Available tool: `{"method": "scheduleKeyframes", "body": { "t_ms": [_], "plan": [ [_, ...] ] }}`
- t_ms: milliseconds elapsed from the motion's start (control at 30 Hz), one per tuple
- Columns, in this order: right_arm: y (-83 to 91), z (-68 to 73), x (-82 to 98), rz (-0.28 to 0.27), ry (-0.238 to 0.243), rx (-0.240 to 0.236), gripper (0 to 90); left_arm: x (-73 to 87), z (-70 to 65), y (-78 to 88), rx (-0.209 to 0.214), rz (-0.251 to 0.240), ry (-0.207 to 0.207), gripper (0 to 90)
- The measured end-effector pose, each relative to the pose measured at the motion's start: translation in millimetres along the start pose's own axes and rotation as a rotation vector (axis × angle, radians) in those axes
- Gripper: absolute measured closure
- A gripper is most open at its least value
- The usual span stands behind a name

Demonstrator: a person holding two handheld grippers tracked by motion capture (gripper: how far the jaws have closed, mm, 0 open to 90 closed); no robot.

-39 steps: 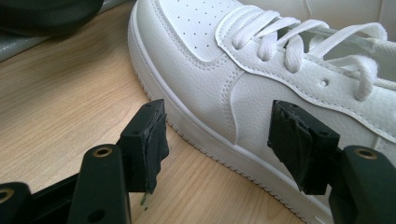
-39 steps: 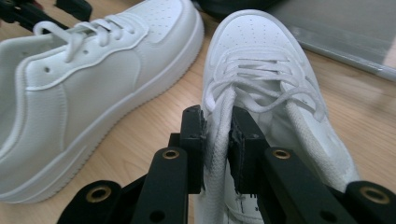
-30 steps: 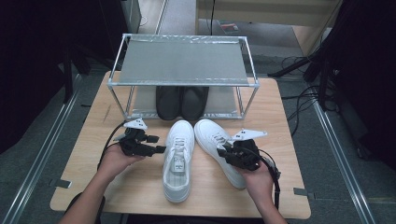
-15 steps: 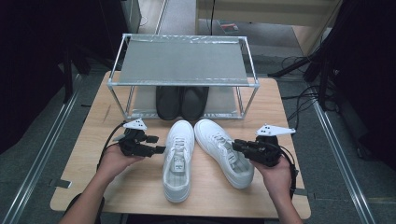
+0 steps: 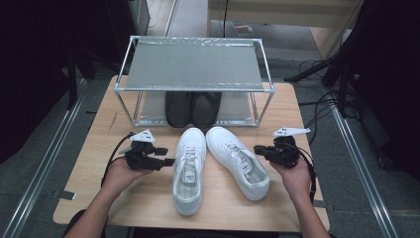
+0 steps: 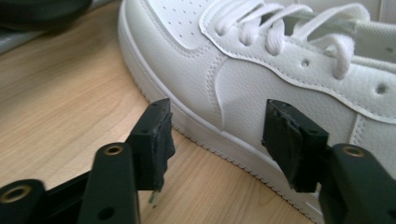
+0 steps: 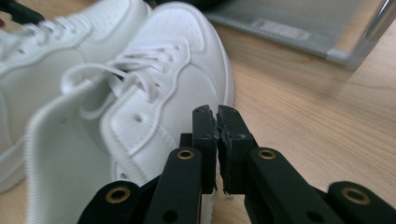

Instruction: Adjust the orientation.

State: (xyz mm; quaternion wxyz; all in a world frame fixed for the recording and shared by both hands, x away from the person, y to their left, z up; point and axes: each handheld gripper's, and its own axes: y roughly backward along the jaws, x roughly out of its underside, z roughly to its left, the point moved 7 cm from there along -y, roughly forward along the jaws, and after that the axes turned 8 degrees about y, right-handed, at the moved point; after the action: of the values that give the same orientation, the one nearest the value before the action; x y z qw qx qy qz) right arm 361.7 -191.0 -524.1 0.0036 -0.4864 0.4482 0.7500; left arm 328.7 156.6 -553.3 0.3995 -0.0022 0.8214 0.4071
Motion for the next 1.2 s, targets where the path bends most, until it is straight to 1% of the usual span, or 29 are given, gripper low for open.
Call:
{"method": "scheduleKeyframes", "body": {
  "t_ms": [67, 100, 133, 167, 200, 233, 300, 400, 500, 700, 767, 800, 867, 967, 1033, 1133, 1200],
  "plan": [
    [-5.9, -2.5, 1.9, 0.027, 0.000, -0.001, 87.0, 3.7, -1.5, -4.2, -0.022, 0.032, -0.017, 50.5],
    [-10.2, -4.8, 3.3, 0.046, 0.002, 0.000, 86.9, 5.4, -1.6, -5.0, -0.023, 0.049, -0.017, 53.5],
    [-13.2, -5.7, 4.2, 0.056, -0.001, -0.004, 86.8, 6.5, -1.9, -6.0, -0.019, 0.055, -0.010, 57.0],
    [-15.6, -6.1, 4.9, 0.064, 0.000, -0.012, 86.7, 8.7, -1.9, -6.8, -0.022, 0.076, -0.004, 60.4],
    [-18.5, -6.4, 5.5, 0.074, 0.003, -0.013, 86.9, 11.6, -3.2, -8.6, -0.006, 0.093, 0.014, 65.9],
    [-21.0, -6.7, 5.6, 0.082, 0.011, -0.011, 87.1, 13.0, -3.3, -9.2, 0.001, 0.099, 0.018, 69.1],
    [-22.7, -6.2, 4.9, 0.084, 0.009, -0.009, 88.0, 13.4, -5.0, -9.2, 0.020, 0.099, 0.041, 74.8],
    [-25.5, -4.3, 3.9, 0.085, 0.020, -0.008, 90.0, 13.6, -7.6, -10.5, 0.033, 0.098, 0.059, 81.0],
    [-27.0, -3.0, 3.3, 0.088, 0.028, -0.005, 90.0, 13.5, -10.0, -11.8, 0.039, 0.096, 0.055, 85.2],
    [-28.0, -2.4, 3.1, 0.082, 0.029, -0.003, 90.0, 13.5, -11.9, -12.1, 0.032, 0.099, 0.050, 87.8],
    [-27.9, -1.9, 3.2, 0.083, 0.022, -0.005, 90.0, 13.8, -14.1, -13.3, 0.044, 0.104, 0.050, 87.7],
    [-27.9, -2.0, 3.2, 0.083, 0.024, -0.003, 90.0, 13.9, -17.1, -14.3, 0.051, 0.109, 0.040, 87.6],
    [-27.9, -1.8, 3.2, 0.083, 0.024, -0.001, 90.0, 14.0, -23.5, -17.2, 0.052, 0.119, 0.009, 87.2],
    [-27.9, -1.7, 3.3, 0.082, 0.023, 0.000, 90.0, 14.0, -32.6, -21.8, 0.072, 0.133, -0.016, 86.4],
    [-27.9, -1.4, 2.8, 0.077, 0.021, 0.006, 90.0, 14.0, -35.6, -23.3, 0.080, 0.139, -0.023, 86.1],
    [-28.9, 0.1, 1.4, 0.072, 0.033, 0.025, 90.0, 13.8, -37.7, -24.3, 0.075, 0.137, -0.032, 86.0],
    [-29.4, 1.0, 1.1, 0.076, 0.035, 0.027, 90.0, 13.9, -37.8, -24.5, 0.074, 0.137, -0.031, 86.0]
  ]
}}
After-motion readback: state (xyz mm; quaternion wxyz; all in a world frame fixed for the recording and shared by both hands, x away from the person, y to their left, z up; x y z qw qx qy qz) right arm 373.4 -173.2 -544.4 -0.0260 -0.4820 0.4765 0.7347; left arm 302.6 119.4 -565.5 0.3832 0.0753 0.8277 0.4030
